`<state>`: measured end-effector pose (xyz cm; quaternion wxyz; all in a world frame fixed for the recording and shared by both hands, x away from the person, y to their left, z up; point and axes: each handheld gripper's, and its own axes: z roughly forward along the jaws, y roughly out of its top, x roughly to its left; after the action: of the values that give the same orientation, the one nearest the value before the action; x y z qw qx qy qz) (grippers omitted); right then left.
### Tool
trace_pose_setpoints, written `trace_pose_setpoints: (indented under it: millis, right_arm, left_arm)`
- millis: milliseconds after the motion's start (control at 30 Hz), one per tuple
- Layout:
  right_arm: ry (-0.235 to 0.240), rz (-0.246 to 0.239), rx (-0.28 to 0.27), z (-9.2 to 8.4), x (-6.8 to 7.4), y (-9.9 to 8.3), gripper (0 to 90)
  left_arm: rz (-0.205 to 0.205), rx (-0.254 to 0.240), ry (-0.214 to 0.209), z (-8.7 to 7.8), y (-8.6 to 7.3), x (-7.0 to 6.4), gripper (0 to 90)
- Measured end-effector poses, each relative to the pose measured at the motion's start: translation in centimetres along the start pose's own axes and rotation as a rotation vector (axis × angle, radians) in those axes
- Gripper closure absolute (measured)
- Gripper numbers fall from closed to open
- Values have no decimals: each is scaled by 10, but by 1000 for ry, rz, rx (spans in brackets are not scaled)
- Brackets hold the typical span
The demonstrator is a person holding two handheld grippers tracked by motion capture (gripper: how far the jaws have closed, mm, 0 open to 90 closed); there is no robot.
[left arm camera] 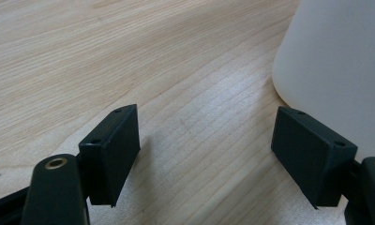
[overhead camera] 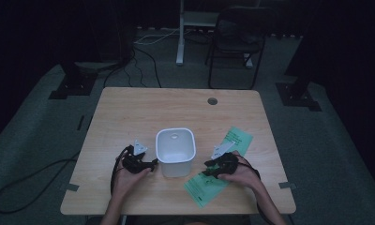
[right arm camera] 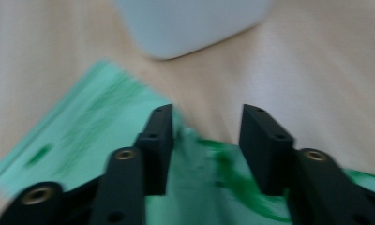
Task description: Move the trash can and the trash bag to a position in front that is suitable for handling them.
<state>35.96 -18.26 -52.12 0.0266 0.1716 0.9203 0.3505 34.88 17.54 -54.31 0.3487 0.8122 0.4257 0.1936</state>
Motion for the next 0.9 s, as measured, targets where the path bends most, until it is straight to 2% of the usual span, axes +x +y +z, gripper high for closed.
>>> trace_pose_setpoints:
  millis: [67, 133, 267, 367, 533, 600, 800, 900]
  right_arm:
    - [-45, 40, -26, -4, -4, -2, 477]
    - [-75, 80, -47, -9, -8, -5, 471]
    - [-147, 138, -44, -14, -13, -11, 453]
    - [-174, 167, -48, -17, -15, -14, 429]
    - [-159, 180, -85, -21, -14, -14, 414]
    - [-142, 183, -126, -26, -14, -14, 405]
    - [-163, 209, -198, -43, -16, -15, 388]
    - [-186, 215, -197, -47, -17, -16, 388]
  left_arm:
    - [-4, 1, 2, 0, 0, 1, 246]
    - [-6, 1, 1, 1, 0, 1, 247]
    - [-1, 6, 1, 1, 0, 0, 246]
    - [2, 8, -1, 1, 0, 0, 246]
    - [2, 9, -1, 1, 0, 0, 246]
    - [0, 7, 0, 1, 0, 0, 246]
    - [-1, 8, -1, 1, 0, 0, 246]
    - [-2, 7, 0, 1, 0, 0, 246]
